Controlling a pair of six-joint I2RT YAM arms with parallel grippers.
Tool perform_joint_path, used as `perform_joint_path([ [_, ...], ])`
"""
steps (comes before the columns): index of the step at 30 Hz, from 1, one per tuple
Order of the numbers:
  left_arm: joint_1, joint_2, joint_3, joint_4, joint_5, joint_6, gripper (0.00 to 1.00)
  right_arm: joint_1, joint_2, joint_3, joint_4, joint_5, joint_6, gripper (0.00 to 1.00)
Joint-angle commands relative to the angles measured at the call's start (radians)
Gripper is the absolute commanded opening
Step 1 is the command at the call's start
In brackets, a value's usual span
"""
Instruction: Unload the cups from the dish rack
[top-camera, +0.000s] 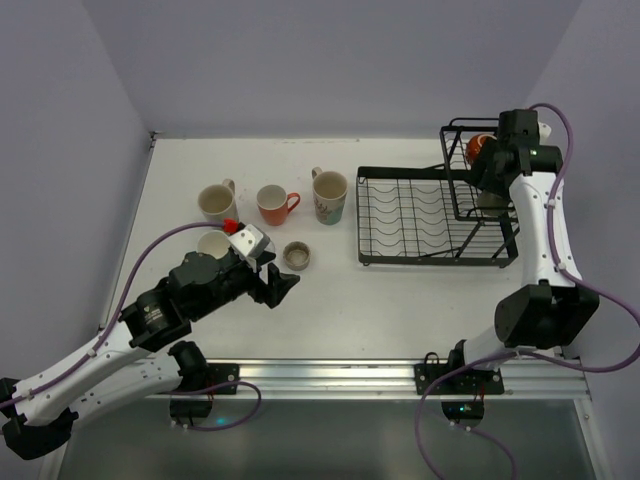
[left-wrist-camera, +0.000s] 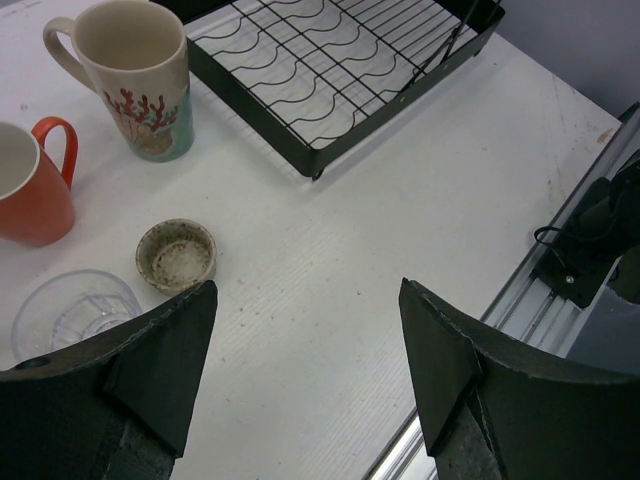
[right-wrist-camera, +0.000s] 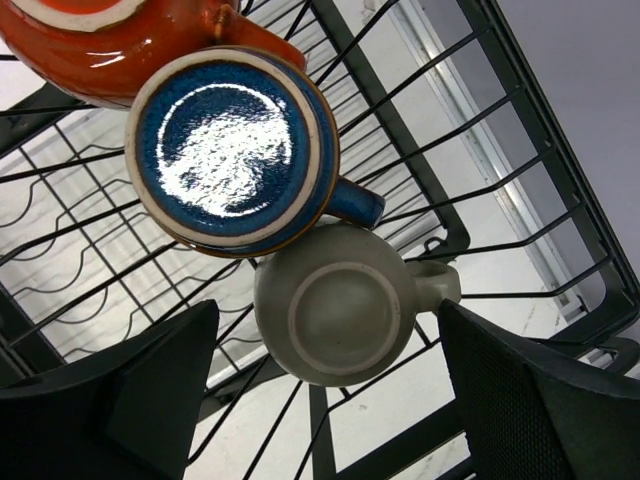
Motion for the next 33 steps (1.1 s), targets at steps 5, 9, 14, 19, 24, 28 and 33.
perform_joint_path([
  [5,-0.003,0.003,-0.011,0.009,-0.014,0.025,0.78,-0.003,0.071,0.004,-0.056,0.003,0.026,0.76],
  [9,-0.001,0.006,-0.012,0.009,-0.021,0.024,0.78,-0.003,0.080,0.001,-0.046,-0.002,0.029,0.85],
  [14,-0.001,0.009,-0.012,0.009,-0.021,0.024,0.78,-0.001,0.040,-0.034,0.005,-0.014,0.012,0.60],
  [19,0.000,0.014,-0.012,0.009,-0.017,0.025,0.78,0.022,-0.013,-0.042,0.033,0.015,-0.037,0.45],
  [24,0.006,0.023,-0.012,0.012,-0.008,0.025,0.78,0.048,-0.059,-0.019,0.027,0.072,-0.059,0.41],
  [28,0.006,0.035,-0.011,0.011,-0.007,0.025,0.78,0.054,-0.110,-0.005,0.047,0.090,-0.072,0.40],
  [33,0.005,0.043,-0.005,0.023,0.007,0.019,0.77,0.069,-0.144,-0.008,0.079,0.092,-0.091,0.40],
])
